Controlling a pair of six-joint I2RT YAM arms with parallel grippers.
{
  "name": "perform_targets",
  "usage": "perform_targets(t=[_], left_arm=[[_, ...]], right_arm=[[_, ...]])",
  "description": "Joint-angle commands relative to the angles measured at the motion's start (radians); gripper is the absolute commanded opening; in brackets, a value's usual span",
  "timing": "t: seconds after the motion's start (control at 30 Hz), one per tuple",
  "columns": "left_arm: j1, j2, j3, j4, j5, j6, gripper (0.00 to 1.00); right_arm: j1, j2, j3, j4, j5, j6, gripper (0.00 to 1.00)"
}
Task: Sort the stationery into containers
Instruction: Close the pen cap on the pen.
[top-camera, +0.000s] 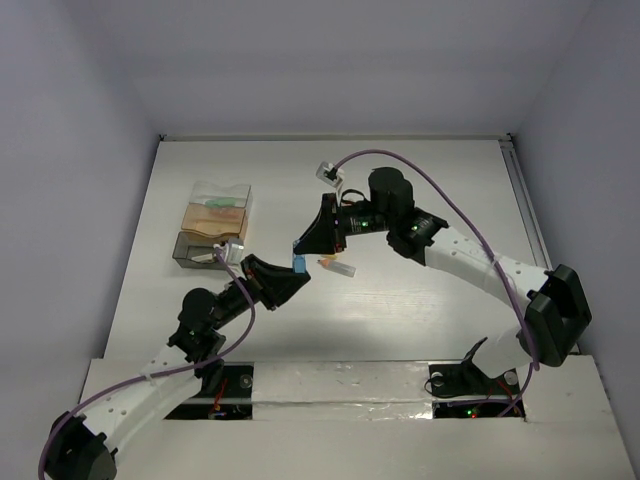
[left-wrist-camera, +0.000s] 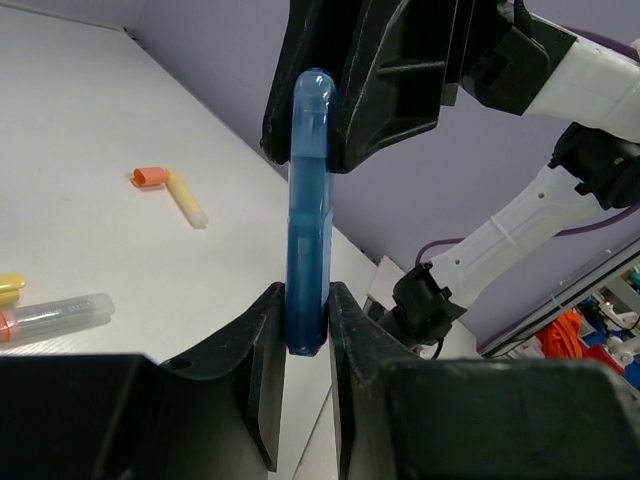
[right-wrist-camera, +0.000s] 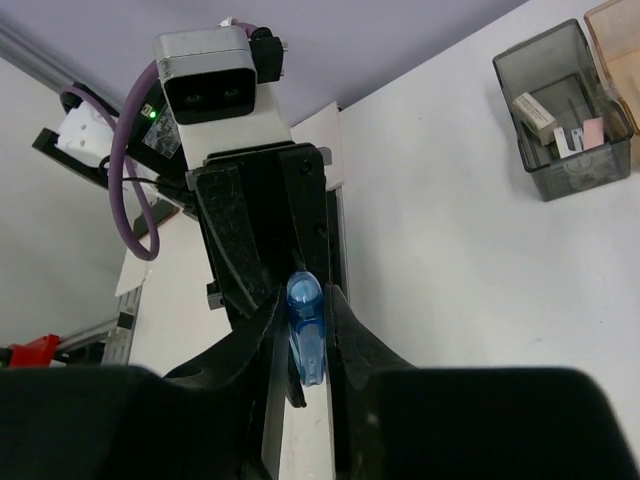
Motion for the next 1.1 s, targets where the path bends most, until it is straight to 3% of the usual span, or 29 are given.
perform_targets(t=[0.0, 0.27, 1.07], left_arm=[[-0.005, -0.021, 0.028, 0.068, 0.006, -0.01, 0.0], [-0.005, -0.029, 0.079, 0.033, -0.058, -0.031, 0.0], [-0.005, 0.02, 0.339, -0.034, -0.142, 0.007, 0.0]], right_arm=[[0.021, 0.004, -0.01, 0.05, -0.002, -0.005, 0.17], [0.05, -0.017, -0.079, 0.053, 0.03, -0.016, 0.0], [0.132, -0.068, -0.334, 0.179, 0.136, -0.014, 0.0]])
